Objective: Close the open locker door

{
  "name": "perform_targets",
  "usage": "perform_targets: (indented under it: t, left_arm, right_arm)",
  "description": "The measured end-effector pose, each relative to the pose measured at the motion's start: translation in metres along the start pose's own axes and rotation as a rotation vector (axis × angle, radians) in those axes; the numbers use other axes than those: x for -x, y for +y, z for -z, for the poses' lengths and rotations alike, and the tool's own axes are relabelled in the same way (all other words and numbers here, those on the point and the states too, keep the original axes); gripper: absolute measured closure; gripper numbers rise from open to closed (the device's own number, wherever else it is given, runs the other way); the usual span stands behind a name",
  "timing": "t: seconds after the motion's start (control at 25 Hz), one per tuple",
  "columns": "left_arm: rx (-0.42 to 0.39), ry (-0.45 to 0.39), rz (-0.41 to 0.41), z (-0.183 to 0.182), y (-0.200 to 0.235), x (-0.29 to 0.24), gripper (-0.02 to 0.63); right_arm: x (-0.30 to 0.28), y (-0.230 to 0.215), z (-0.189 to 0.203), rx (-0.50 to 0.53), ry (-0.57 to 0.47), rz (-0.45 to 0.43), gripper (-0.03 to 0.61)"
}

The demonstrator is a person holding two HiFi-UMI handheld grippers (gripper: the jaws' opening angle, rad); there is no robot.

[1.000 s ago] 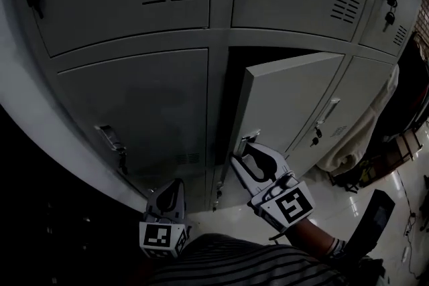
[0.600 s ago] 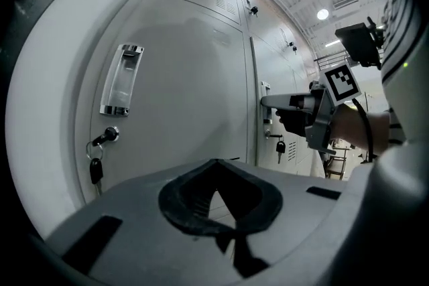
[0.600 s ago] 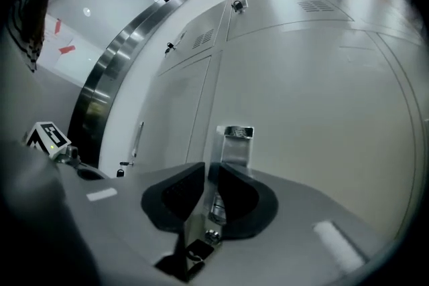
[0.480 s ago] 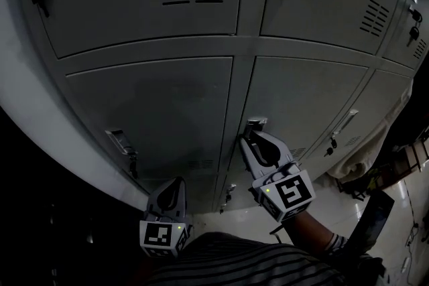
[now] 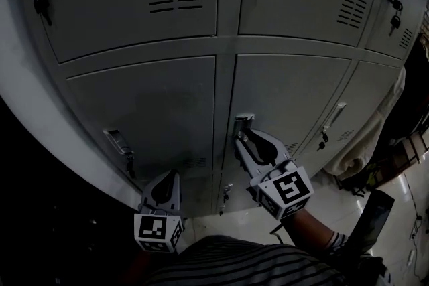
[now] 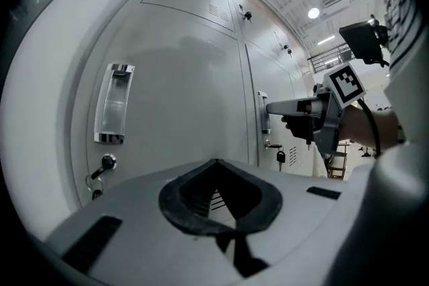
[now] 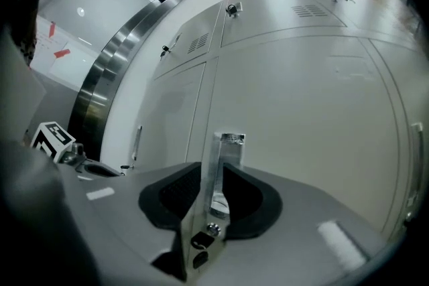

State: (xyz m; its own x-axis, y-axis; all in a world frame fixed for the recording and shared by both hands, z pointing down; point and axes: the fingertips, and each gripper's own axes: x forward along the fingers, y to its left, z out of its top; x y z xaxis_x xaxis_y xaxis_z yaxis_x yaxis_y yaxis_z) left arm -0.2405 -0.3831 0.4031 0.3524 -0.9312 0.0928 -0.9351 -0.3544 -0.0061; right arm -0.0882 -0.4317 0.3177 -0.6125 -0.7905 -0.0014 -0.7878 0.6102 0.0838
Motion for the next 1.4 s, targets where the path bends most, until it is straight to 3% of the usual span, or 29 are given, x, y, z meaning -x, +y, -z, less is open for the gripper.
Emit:
perform_targets:
  t: [0.28,0.52,0.72,1.0,1.2,1.4]
  left_arm:
    - [-0.098,-0.083,0.098,-0.053,-0.036,0.008,0.611]
    - [-0.067,-0.215,0.081,-0.092,-0.103,0.059,0.611]
    - [-0.044,-0.211,0.054,-0.081,-0.182,0.123,0.611]
    - [0.002,-0.158,-0.004,-0.049,-0.282,0.230,0.611]
    - [0.010,-0.122,-0.024,-0.038,-0.333,0.294,0.611]
    - [-0.008,-0.113,-0.025,-0.036,-0.352,0.337,0.611]
  right_arm:
    - [0.059,0.013,-0.003,-0.001,-0.006,-0.007,0.488]
    - [0.147,0.035,-0.014,-0.016,-0.040,0.001,0.532]
    - [0.249,0.053,-0.010,-0.050,-0.033,-0.009,0.575]
    - [0.391,0.094,0.007,-0.099,0.009,-0.075,0.577]
    - [0.459,0.117,0.004,-0.148,0.012,-0.090,0.578]
    - [0.492,0.140,-0.002,-0.152,-0.011,-0.084,0.578]
